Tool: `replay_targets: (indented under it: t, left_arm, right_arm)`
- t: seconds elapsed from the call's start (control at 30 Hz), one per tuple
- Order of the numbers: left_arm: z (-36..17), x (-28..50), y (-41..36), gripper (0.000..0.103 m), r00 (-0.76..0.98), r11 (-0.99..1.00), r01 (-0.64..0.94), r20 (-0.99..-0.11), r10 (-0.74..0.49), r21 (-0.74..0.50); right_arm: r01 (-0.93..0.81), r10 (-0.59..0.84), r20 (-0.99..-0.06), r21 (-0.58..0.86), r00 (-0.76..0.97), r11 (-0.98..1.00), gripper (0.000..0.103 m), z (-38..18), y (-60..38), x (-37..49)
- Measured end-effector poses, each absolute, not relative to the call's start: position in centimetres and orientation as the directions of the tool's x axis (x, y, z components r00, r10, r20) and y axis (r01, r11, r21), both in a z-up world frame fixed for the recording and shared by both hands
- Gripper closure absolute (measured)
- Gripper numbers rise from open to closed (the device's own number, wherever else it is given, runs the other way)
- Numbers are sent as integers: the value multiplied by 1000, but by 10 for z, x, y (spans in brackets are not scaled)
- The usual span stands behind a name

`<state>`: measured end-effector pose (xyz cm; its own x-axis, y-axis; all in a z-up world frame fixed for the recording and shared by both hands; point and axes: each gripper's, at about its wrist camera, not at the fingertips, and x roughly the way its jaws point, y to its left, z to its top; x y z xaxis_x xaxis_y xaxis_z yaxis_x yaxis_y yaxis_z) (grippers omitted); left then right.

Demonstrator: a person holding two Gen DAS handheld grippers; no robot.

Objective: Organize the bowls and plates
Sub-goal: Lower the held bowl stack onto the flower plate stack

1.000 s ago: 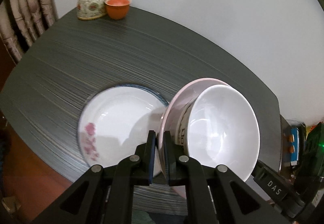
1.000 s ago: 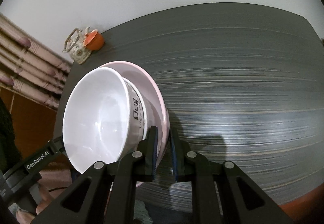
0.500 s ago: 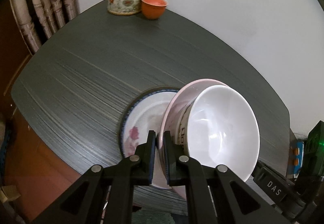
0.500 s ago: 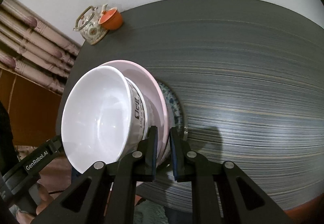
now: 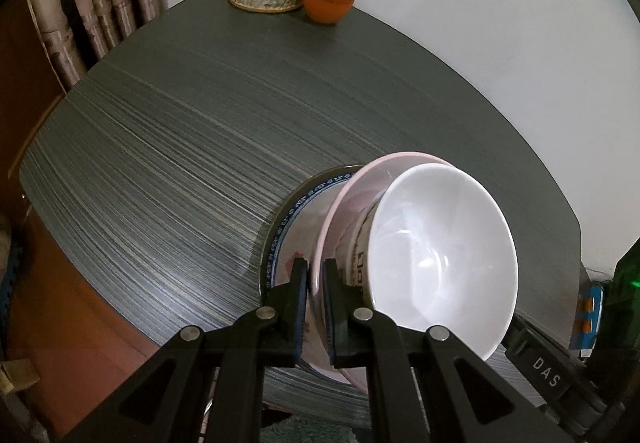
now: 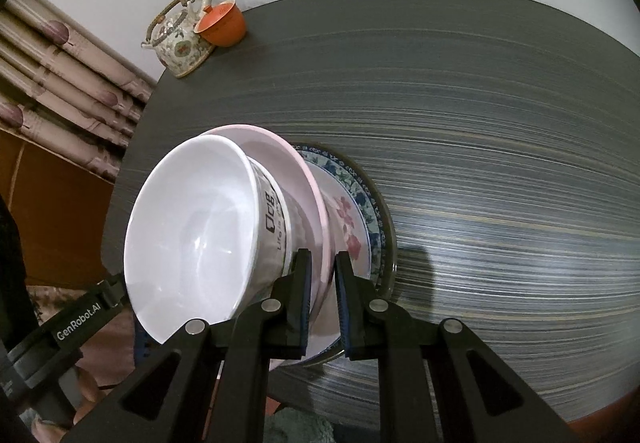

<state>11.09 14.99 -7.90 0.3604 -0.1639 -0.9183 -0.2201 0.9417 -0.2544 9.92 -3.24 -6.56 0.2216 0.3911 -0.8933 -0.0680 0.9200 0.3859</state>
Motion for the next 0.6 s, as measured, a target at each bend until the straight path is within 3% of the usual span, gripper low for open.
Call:
replay_targets:
  t: [0.6]
  left_arm:
    - [-79,112,150,97,365,948,-197,-916,-165,-249]
  right_arm:
    - [-68,378,-897,373,229,925,88,-66,-29,101]
